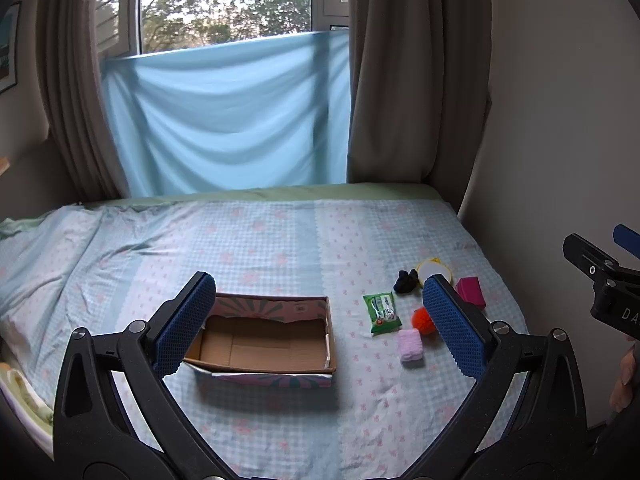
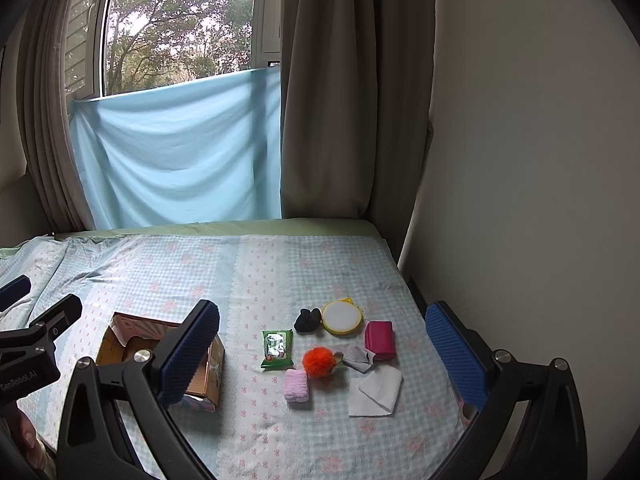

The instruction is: Organize soft objects

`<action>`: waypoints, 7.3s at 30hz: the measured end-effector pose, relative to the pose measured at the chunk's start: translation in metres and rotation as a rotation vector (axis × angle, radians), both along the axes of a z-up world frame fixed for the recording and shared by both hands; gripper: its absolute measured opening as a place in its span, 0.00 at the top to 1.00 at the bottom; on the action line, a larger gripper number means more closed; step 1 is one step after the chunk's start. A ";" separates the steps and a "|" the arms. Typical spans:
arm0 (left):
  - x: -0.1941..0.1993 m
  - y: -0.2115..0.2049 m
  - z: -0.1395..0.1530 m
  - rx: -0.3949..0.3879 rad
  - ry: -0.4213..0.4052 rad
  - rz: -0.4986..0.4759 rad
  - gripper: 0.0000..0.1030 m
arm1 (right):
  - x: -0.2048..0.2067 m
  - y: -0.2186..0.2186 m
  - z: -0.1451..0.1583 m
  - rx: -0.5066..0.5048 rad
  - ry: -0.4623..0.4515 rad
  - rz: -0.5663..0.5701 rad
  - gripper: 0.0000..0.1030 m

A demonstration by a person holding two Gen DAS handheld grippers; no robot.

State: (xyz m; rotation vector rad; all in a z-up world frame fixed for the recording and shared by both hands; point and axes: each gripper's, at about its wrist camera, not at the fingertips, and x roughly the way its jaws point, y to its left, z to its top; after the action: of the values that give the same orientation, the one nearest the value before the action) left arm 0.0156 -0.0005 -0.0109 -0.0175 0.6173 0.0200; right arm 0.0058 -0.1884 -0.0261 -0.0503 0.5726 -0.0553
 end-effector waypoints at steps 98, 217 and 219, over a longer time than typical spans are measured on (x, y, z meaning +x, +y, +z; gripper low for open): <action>0.191 -0.035 -0.159 -0.172 0.424 0.016 0.71 | 0.209 -0.043 -0.130 0.099 0.469 0.169 0.69; 0.091 -0.008 -0.136 -0.180 0.408 0.013 0.00 | 0.110 -0.082 -0.136 0.080 0.300 0.214 0.00; 0.097 -0.031 -0.151 -0.193 0.424 0.021 0.00 | 0.125 -0.102 -0.152 0.065 0.302 0.239 0.00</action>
State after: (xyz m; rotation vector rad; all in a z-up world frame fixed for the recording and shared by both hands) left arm 0.1122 -0.0312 -0.1624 -0.2112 1.0413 -0.0161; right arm 0.1305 -0.2909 -0.1778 -0.0641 0.8654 0.2068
